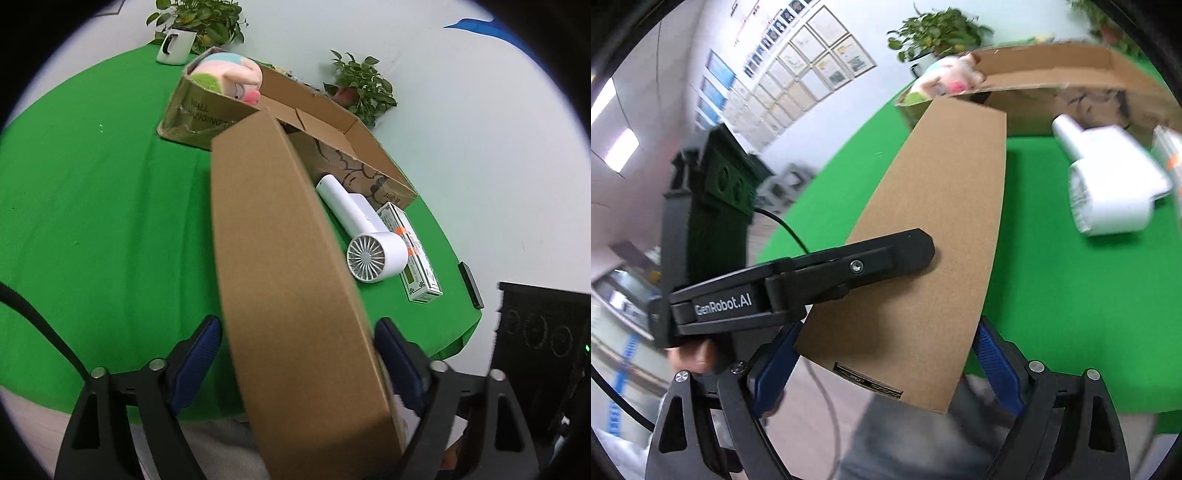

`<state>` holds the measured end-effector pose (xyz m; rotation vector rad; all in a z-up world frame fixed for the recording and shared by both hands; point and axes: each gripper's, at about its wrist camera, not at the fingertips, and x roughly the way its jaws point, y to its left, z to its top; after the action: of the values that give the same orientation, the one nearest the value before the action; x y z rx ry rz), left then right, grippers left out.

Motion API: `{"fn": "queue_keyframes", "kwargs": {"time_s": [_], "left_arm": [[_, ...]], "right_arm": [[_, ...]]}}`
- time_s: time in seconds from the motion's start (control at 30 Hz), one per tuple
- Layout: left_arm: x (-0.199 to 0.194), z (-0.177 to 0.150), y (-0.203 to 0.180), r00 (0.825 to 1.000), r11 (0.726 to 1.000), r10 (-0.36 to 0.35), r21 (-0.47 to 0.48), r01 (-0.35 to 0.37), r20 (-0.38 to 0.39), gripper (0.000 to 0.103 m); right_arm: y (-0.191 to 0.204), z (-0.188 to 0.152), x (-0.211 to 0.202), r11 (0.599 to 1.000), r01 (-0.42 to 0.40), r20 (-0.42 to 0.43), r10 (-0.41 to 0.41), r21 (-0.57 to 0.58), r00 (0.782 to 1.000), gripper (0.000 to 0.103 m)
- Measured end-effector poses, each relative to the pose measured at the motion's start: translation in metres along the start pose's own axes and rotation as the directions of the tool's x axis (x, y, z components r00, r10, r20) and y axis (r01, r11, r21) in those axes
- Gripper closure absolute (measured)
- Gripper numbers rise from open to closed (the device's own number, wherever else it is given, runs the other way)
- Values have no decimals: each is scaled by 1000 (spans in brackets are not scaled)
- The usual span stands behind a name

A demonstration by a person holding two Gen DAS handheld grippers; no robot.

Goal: Organize objects
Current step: 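Grasp the long cardboard tray's side wall with the right tool and lift it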

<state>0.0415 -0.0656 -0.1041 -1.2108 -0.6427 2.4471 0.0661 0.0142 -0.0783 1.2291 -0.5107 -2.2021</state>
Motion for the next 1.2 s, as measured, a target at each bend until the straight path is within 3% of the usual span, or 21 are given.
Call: {"fn": "queue_keyframes", "kwargs": {"time_s": [0.13, 0.3, 0.33, 0.4, 0.47, 0.5, 0.63, 0.7, 0.8, 0.87, 0.97, 1.07, 1.17, 1.2], "left_arm": [[-7, 1, -2, 999, 999, 53, 0, -53, 4, 33], [-13, 8, -19, 980, 979, 196, 51, -197, 15, 37], [-13, 10, -23, 972, 970, 234, 59, -234, 16, 37], [-10, 13, -36, 939, 933, 342, 110, -342, 16, 37], [-5, 17, -52, 911, 896, 412, 170, -411, 32, 38], [-3, 18, -57, 905, 887, 424, 186, -423, 37, 39], [0, 24, -76, 924, 898, 381, 225, -378, 32, 45], [5, 23, -86, 932, 898, 361, 257, -356, 28, 48], [16, 20, -105, 951, 904, 310, 308, -296, 5, 60], [21, 17, -118, 963, 908, 270, 335, -251, -12, 60], [27, 16, -133, 961, 891, 275, 374, -257, 6, 60], [20, 18, -129, 959, 895, 282, 352, -274, 31, 58], [15, 21, -108, 945, 895, 325, 310, -321, 42, 53], [15, 21, -102, 940, 893, 339, 298, -336, 44, 53]], "right_arm": [[-6, 3, 8, 996, -88, -13, 88, 23, 996, 14], [-17, 8, 18, 977, -198, -35, 201, 81, 979, 11], [-18, 8, 18, 978, -192, -26, 194, 82, 981, 5], [-20, 9, 14, 981, -179, -7, 180, 71, 984, 4], [-24, 10, 7, 982, -176, 20, 175, 63, 984, 2], [-27, 11, -1, 986, -161, 38, 159, 51, 987, 2], [-39, 9, -28, 996, -90, 90, 88, 14, 992, 1], [-50, 10, -43, 996, -87, 113, 84, 24, 990, 1], [-65, 6, -65, 995, -86, 151, 78, 53, 986, 1], [-67, 2, -75, 996, -70, 165, 60, 61, 985, 1], [-74, -1, -88, 996, -47, 187, 32, 75, 982, 1], [-76, -8, -102, 997, 13, 212, -30, 79, 977, 1], [-70, -11, -109, 988, 139, 229, -151, 66, 962, 3], [-66, -7, -106, 979, 198, 226, -204, 48, 953, 10]]}}
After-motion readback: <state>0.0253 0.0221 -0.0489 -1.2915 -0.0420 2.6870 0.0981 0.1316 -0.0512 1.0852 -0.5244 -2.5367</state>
